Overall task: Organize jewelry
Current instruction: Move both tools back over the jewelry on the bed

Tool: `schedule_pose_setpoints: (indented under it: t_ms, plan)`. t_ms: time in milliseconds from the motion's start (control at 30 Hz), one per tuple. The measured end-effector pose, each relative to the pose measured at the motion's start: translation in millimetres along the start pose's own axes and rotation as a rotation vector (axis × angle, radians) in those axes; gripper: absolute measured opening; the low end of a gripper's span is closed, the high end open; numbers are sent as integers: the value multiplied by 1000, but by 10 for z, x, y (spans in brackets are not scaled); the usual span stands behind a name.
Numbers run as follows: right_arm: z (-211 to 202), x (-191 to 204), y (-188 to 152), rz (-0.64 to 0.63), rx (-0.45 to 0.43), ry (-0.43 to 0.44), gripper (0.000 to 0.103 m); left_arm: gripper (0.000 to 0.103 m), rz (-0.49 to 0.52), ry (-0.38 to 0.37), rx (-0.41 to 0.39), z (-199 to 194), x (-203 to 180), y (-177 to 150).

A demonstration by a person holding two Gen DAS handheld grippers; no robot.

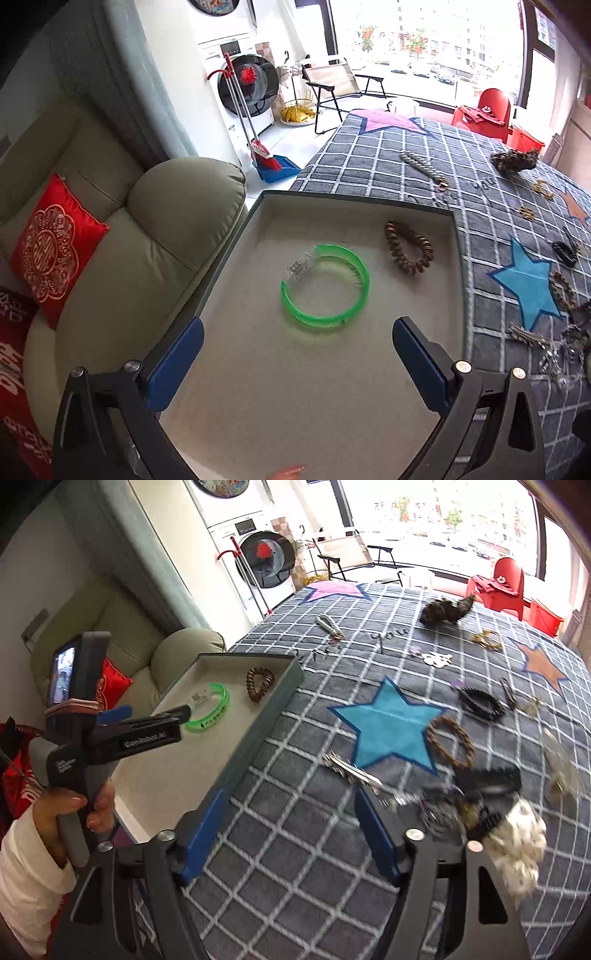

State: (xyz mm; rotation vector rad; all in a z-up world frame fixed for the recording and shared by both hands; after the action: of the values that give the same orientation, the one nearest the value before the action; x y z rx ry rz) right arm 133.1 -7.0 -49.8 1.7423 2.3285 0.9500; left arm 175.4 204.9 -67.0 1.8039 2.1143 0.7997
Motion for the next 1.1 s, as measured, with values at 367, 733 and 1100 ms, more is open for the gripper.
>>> schedule_pose_setpoints:
  t_ms: [367,733,1100]
  plan:
    - [-485,-566,-488,115,-28,-72,84,103,103,-98,-76,-692,-616,-394]
    - [-815,-1207,-898,225,-54,-172,84,103,170,-250,-32,-866,-1346,-722]
    - [-838,-1669,-1098,320,-59,-219,84,103,45,-314,77,-542,-1679,-707]
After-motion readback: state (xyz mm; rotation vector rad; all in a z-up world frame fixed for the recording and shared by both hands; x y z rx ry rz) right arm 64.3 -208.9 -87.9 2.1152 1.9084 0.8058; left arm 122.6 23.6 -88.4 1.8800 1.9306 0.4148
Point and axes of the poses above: each gripper's, at about its wrist camera, not at the fingertips, and z roughly the way its jaws point, x to its left, y to its top, the point moved 5 cm from there along z, roughly the way its jaws point, and after that the axes turned 2 degrees about x, right-handed, at the moved point
